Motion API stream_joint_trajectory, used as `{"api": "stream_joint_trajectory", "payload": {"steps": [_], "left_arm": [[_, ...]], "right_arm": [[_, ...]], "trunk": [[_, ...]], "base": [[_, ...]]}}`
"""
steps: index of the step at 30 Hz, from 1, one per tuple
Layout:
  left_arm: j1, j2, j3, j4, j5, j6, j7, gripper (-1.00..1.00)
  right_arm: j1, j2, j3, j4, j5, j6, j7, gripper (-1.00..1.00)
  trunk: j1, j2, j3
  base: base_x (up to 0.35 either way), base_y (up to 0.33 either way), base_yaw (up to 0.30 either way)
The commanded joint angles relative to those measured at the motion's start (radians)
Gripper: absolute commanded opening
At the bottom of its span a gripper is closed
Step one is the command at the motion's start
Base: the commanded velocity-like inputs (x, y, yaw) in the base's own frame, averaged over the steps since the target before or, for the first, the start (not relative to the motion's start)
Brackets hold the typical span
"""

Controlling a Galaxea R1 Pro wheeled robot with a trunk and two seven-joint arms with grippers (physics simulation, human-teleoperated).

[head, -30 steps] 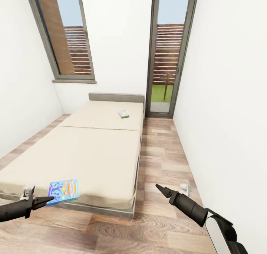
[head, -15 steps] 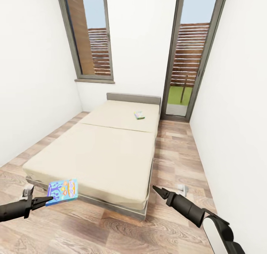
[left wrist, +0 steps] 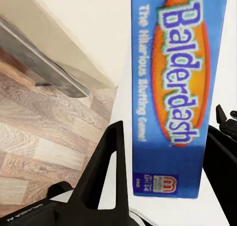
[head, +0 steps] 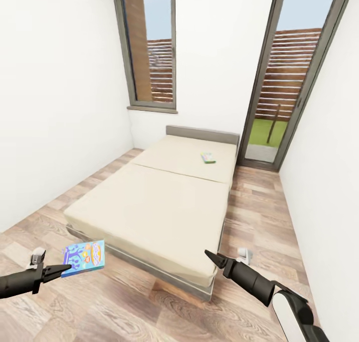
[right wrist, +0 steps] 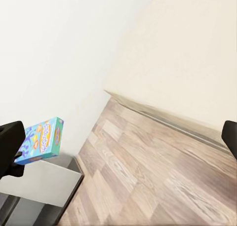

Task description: Put all the toys in the child's room - the three board games (two on the bed and one on the table), the two jigsaw puzzles on the table, and the tennis ball on the table - inside the toy box on the table in the child's room.

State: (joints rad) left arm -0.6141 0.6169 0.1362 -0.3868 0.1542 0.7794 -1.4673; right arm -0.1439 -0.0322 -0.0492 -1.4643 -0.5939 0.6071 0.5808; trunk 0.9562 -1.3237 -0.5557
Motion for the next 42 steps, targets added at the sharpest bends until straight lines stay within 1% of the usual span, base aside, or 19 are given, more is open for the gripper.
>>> {"api": "stream_joint_trajectory", "payload": {"steps": [1, 29, 38, 41, 42], "left_arm": [[-0.001, 0.0, 0.001, 0.0, 0.0, 0.011, -0.004, -1.0], [-0.001, -0.009, -0.001, 0.0, -0.001, 0.01, 0.0, -1.0], [-0.001, -0.011, -0.005, 0.0, -0.001, 0.005, 0.002, -1.0], [-0.001, -0.011, -0.005, 0.0, -0.001, 0.004, 0.003, -1.0], [-0.001, -0.011, -0.006, 0.0, -0.001, 0.004, 0.003, -1.0]], "right_arm": [[0.0, 0.0, -0.001, -0.001, -0.006, 0.008, 0.001, 1.0], [0.0, 0.0, 0.0, 0.0, -0.006, 0.008, 0.001, 1.0], [0.0, 0.0, 0.016, -0.001, -0.004, 0.008, -0.002, 1.0], [0.0, 0.0, 0.02, -0.001, -0.005, 0.008, -0.019, 1.0], [0.0, 0.0, 0.021, -0.001, -0.005, 0.008, -0.026, 1.0]], "trunk": [[-0.004, 0.007, 0.002], [-0.111, 0.203, 0.09], [-0.146, 0.266, 0.118], [-0.157, 0.287, 0.128], [-0.157, 0.287, 0.128]], "base": [[-0.063, 0.0, 0.289], [-0.01, 0.0, 0.289], [0.0, 0.0, 0.289], [0.0, 0.0, 0.289], [0.0, 0.0, 0.289]]}}
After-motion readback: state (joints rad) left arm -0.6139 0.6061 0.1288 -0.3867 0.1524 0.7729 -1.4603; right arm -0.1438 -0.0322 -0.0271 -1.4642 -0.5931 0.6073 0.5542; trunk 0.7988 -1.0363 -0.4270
